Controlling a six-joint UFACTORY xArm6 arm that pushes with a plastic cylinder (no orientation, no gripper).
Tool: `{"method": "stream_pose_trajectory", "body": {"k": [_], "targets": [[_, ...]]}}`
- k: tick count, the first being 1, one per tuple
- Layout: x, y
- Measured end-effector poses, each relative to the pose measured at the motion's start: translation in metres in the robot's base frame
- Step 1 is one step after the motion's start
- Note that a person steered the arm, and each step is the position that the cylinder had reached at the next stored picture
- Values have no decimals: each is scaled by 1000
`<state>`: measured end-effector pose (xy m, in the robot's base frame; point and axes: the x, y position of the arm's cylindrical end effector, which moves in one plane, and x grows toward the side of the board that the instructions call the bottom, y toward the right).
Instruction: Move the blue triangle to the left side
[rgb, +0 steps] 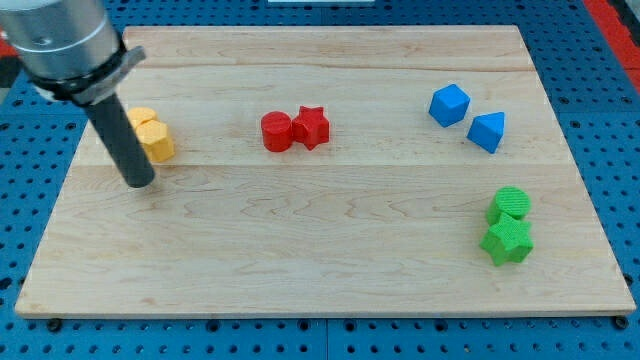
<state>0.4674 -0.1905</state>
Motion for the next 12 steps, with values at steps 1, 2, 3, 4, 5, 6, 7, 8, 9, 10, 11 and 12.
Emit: {"method": "stream_pose_trajectory", "body": {"k": [1, 2, 3, 4, 5, 6, 7, 8, 9, 10, 11, 12], "targets": [[0, 53], [0, 119], [0, 165], [0, 178], [0, 183], [8, 203], [18, 240], [18, 296], [12, 363], [12, 423], [-4, 460], [-34, 470]]}}
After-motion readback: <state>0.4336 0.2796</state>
